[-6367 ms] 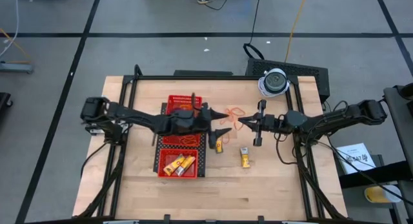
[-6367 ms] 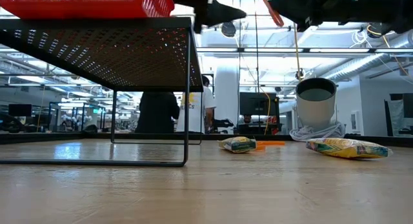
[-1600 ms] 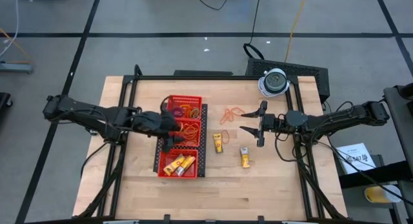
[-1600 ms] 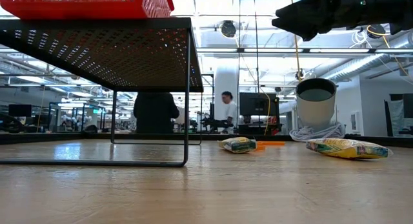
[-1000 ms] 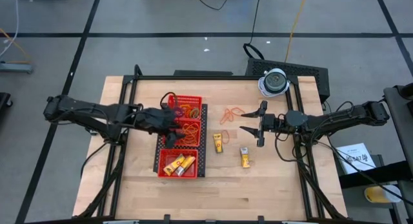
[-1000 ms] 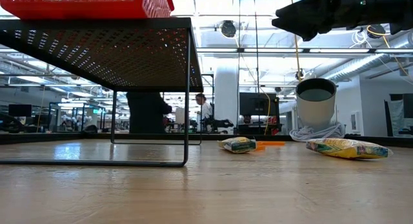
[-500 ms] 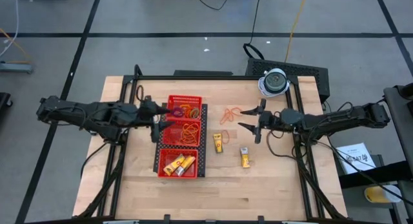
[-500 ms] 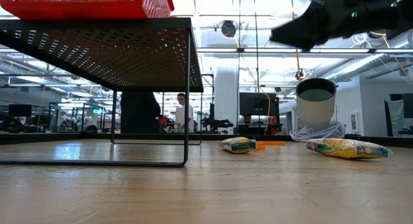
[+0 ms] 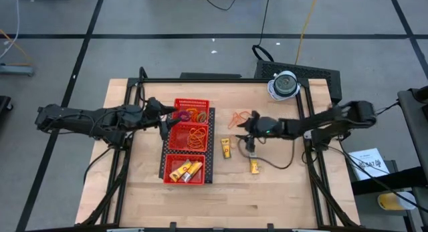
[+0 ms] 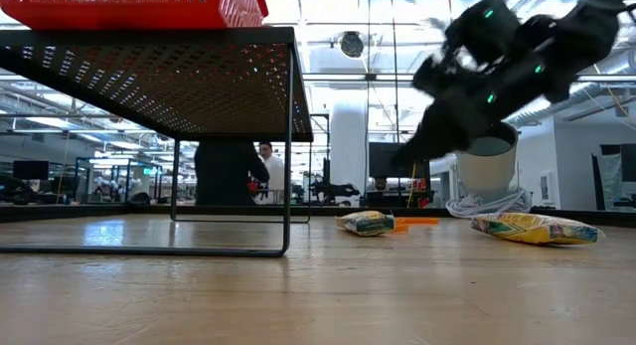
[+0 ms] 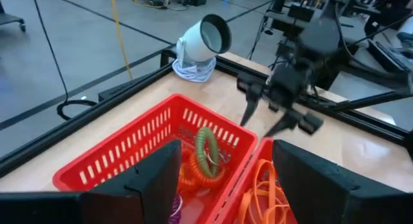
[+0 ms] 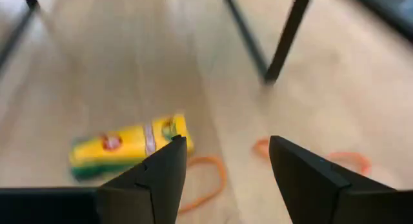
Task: Pick & Place Office Desk Supplies
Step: Put the orange rubber band into the middle red basket on the shelf
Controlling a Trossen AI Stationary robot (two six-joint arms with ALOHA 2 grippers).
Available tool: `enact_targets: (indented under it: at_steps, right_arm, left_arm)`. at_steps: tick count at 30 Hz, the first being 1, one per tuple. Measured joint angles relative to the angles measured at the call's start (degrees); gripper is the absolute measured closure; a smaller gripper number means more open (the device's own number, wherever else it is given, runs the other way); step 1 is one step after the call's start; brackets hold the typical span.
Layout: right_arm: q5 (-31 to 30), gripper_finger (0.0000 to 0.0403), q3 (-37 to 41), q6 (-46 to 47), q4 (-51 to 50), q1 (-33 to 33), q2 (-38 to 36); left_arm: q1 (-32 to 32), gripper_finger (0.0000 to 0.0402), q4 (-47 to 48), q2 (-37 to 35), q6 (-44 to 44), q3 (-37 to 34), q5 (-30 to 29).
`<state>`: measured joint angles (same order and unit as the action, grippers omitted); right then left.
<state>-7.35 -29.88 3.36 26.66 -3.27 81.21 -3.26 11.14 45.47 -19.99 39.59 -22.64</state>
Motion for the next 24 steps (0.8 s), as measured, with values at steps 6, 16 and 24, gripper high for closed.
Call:
enact_targets:
  at_steps: [6, 16, 24]
  right_arm:
    - [0.09, 0.0193, -1.93, -0.12, -0.03, -0.11, 10.77]
    - [0.17, 0.0207, -2.37, 0.89, 0.54, -0.13, 16.22]
    - [3.09, 0.0320, -2.37, 0.04, -0.03, -0.84, 16.54]
  left_arm:
    - [0.39, 0.0146, 0.13, 0.20, 0.20, -0.02, -0.01]
    - [0.50, 0.0146, -0.05, 0.34, 0.27, -0.02, -0.55]
    - [0.54, 0.0146, -0.72, 0.34, 0.29, -0.02, -3.44]
